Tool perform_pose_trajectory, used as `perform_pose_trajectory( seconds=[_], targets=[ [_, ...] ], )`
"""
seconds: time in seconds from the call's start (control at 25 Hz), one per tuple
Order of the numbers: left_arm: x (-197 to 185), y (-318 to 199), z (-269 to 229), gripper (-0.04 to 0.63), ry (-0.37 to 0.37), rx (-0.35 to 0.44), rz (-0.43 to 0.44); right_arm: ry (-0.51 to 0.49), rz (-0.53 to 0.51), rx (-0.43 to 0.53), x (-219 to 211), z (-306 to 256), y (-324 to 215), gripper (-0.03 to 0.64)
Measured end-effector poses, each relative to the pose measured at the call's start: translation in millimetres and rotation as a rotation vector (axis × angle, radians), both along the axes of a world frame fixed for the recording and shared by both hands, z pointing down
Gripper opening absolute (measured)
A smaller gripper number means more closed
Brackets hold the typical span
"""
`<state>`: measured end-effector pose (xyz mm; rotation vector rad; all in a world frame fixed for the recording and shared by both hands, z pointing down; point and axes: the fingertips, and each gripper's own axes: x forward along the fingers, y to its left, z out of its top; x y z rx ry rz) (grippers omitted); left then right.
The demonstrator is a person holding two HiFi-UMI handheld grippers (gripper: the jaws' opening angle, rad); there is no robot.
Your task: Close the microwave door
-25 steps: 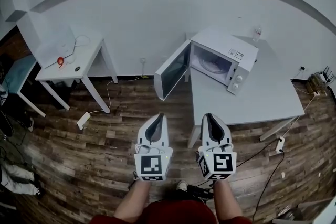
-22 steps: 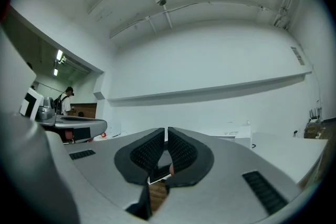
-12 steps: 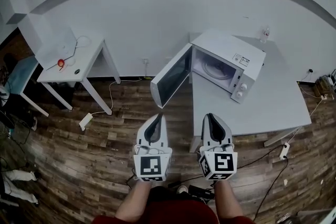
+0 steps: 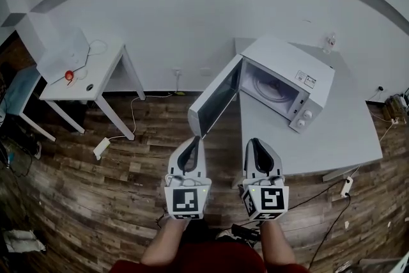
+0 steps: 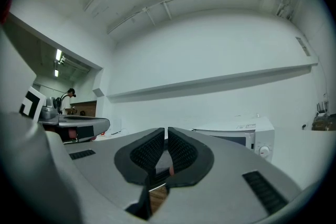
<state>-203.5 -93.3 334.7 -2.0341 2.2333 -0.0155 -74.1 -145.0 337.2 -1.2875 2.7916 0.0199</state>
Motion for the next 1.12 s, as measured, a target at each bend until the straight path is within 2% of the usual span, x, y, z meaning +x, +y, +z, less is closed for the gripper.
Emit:
perform_pose_trajectory(
  seconds=[0.24, 0.52, 0.72, 0.96, 1.0, 1.12],
  targets=[
    [-41, -28, 18, 0.026, 0.019, -0.023, 0.009, 0.024, -0.002, -0.029, -41, 15, -29, 0.038],
    [-74, -53, 54, 0.028, -0.043, -0.075, 0.093, 0.078, -0.014, -0.086, -86, 47, -52, 0.038],
    [-89, -72, 91, 0.029, -0.011, -0.131, 0.218, 0.101, -0.011, -0.118, -110, 70, -68, 0.038],
    [-110, -95, 125, 0.031, -0.02, -0.185, 0.333, 0.138, 0.018, -0.161, -123, 97, -81, 0.038],
    [-112, -99, 129, 0.037, -0.024, -0.194, 0.354, 0.143, 0.022, -0.165, -124, 101, -83, 0.038],
    [-109, -111, 140, 0.134, -0.043, -0.222, 0.439, 0.152, 0.038, -0.18, -125, 111, -90, 0.038]
  ],
)
